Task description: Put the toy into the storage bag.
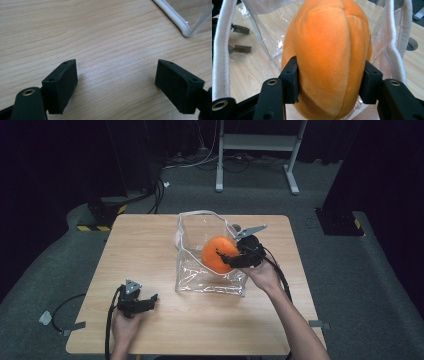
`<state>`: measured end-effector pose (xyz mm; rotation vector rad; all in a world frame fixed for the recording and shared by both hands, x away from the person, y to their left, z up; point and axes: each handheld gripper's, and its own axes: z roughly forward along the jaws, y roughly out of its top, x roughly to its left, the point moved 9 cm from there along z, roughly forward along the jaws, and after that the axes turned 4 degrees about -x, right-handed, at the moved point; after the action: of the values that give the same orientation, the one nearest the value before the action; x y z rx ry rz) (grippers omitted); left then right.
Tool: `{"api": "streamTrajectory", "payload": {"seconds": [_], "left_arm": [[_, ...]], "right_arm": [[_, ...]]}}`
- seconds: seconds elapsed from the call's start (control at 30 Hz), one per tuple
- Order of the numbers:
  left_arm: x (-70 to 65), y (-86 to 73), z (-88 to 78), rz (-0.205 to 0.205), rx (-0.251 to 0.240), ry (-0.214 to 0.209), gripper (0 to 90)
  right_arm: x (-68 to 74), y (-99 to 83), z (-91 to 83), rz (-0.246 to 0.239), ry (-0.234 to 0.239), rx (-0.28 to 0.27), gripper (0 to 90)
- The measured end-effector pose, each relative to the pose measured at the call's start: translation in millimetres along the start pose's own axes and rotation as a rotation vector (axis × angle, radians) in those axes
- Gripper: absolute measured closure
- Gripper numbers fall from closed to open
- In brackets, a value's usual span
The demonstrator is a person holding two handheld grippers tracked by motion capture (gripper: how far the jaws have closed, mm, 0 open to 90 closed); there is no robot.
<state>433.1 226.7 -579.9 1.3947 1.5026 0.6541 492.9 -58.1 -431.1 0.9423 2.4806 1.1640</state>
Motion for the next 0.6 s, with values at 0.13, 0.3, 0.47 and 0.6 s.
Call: {"api": "streamTrajectory", "payload": {"seconds": [0.13, 0.3, 0.47, 0.6], "left_arm": [[-0.2, 0.1, 0.1, -0.002, -0.002, 0.000, 18.2], [-0.2, 0.0, 0.1, -0.002, -0.001, 0.000, 18.2], [-0.3, 0.2, 0.2, -0.004, -0.002, 0.000, 18.2], [-0.2, 0.1, 0.2, -0.003, -0.002, 0.000, 18.2]], "right_arm": [[0.3, 0.5, -1.1, 0.006, -0.002, -0.006, 43.2], [-0.2, 0.9, -3.0, 0.016, 0.002, -0.012, 41.7], [0.2, 1.7, -4.6, 0.015, 0.006, -0.015, 40.4], [0.5, 1.9, -5.0, 0.015, 0.009, -0.011, 39.0]]}}
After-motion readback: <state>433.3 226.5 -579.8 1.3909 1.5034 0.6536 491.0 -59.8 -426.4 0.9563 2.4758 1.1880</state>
